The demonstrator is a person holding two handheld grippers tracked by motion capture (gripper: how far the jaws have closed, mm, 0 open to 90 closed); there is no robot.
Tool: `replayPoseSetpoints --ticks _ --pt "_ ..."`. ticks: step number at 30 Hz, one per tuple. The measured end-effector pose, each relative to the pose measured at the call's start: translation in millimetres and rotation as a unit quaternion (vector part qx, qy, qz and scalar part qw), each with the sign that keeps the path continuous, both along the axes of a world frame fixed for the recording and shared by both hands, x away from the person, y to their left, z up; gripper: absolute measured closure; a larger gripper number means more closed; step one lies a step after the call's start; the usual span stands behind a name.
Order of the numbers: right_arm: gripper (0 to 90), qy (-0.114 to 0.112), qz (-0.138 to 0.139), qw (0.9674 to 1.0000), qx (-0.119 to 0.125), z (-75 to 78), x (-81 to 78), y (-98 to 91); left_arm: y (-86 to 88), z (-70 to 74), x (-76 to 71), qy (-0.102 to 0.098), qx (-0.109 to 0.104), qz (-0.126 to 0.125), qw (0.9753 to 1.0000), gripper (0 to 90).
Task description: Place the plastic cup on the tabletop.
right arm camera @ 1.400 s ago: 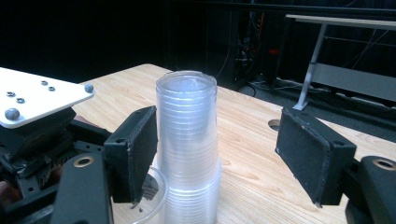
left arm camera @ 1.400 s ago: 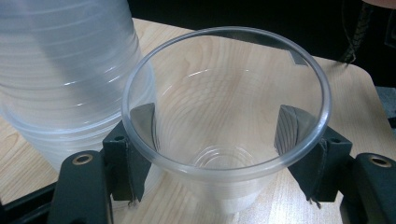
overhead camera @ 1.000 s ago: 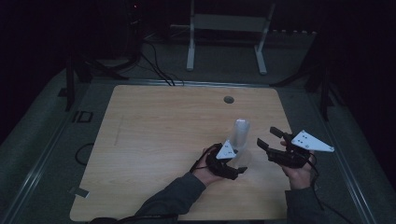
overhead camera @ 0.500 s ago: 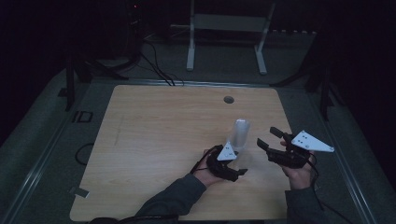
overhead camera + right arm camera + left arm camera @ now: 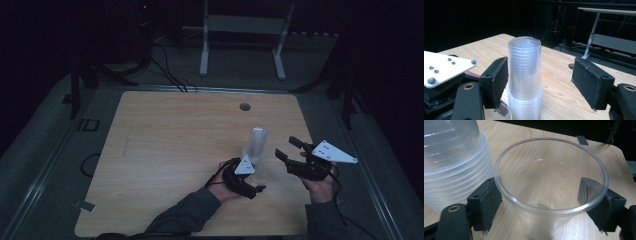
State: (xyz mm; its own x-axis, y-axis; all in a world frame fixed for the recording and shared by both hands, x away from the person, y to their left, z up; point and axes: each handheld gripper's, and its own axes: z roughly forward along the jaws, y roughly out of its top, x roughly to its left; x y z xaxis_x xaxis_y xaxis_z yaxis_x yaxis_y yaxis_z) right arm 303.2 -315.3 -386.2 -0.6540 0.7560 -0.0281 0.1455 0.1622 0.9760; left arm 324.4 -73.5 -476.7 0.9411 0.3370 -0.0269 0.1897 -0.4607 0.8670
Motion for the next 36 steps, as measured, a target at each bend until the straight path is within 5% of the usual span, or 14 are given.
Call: replayPoseSetpoints --ticks 21,36 --pt "28.7 0.002 0.001 1.0000 0.001 -1.9 -0.6 -0.4 7.8 2.5 -5.8 0.023 -0.013 -0.001 0.9997 13.7" --pt "28.7 0.002 0.001 1.0000 0.000 -2.1 -0.4 -1.9 19.2 5.5 -12.3 0.018 -0.007 -0.006 0.9998 13.0"
